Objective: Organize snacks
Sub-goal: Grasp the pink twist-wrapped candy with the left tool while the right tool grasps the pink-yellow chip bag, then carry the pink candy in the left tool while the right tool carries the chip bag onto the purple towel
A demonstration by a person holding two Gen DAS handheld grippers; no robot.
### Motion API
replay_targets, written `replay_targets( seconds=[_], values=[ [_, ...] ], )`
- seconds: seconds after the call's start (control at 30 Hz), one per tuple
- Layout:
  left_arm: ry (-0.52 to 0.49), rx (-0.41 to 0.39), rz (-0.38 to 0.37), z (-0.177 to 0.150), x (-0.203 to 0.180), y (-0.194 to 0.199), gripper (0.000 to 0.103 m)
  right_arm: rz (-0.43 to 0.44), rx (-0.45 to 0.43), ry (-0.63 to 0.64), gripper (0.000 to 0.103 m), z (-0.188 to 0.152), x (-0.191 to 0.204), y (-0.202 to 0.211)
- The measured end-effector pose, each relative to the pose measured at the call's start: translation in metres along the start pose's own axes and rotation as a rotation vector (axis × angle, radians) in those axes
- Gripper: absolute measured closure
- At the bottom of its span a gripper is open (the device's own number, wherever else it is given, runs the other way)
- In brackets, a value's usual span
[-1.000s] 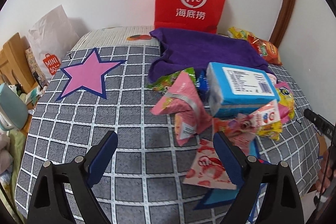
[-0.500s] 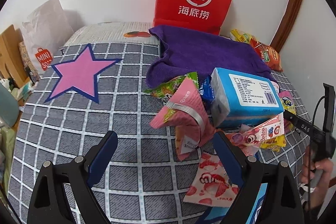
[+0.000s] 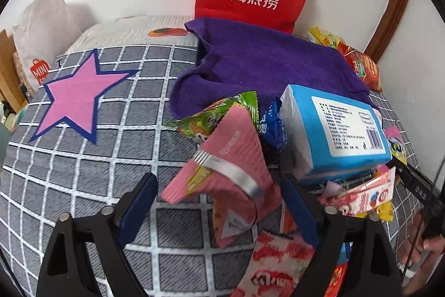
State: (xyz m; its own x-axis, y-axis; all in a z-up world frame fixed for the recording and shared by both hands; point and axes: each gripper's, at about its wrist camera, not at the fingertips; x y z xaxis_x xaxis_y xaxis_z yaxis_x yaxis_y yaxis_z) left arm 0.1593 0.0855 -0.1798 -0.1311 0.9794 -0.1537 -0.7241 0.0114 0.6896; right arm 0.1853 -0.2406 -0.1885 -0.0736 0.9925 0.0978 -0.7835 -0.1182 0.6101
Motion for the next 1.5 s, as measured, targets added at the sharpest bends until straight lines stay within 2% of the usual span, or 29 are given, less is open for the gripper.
replay_targets(
  seconds=[0.07,0.1,0.17,0.2,0.23,0.43,0.73,1.07,1.33,1.5],
  values=[
    [0.021,0.006,-0.009,0.001,0.001,-0.005,0.031,-0.005,0.0,0.007,0.055,-0.002,-0.001,0.004],
    [0.038,0.01,-0.026,0.001,0.002,-0.007,0.033,-0.011,-0.002,0.013,0.055,-0.003,0.0,0.007],
    [0.065,0.018,-0.061,0.001,0.004,-0.008,0.044,-0.008,0.004,0.012,0.055,-0.005,-0.001,0.013],
    [0.074,0.021,-0.077,0.001,0.005,-0.008,0.047,-0.002,0.006,0.005,0.055,-0.006,-0.001,0.016],
    [0.078,0.023,-0.088,0.0,0.005,-0.007,0.056,0.002,0.006,-0.001,0.056,-0.006,-0.002,0.019],
    [0.064,0.011,-0.093,-0.003,0.01,0.01,0.062,-0.013,-0.005,-0.015,0.056,-0.007,0.001,0.037],
    [0.051,-0.057,-0.082,0.007,0.019,0.05,0.063,-0.044,-0.043,-0.007,0.057,0.01,0.012,0.071],
    [0.006,-0.132,-0.056,0.049,0.012,0.08,0.063,-0.023,-0.121,-0.001,0.057,0.062,0.03,0.099],
    [-0.058,-0.161,-0.038,0.091,-0.005,0.075,0.063,0.012,-0.153,0.027,0.057,0.109,0.054,0.088],
    [-0.077,-0.154,-0.041,0.116,-0.013,0.056,0.063,0.017,-0.128,0.036,0.057,0.134,0.067,0.062]
  ],
)
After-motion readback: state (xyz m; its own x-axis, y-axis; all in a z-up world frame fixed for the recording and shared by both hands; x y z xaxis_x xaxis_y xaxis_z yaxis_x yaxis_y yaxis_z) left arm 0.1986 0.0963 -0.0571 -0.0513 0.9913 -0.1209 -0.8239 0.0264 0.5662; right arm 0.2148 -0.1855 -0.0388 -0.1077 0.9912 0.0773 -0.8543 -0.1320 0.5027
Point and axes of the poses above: each gripper's, at about its wrist camera, not at the fingertips, and y roughly against the way its jaws point, x to its left, z to its top, and after that the axes turned 11 degrees about -x, right-handed
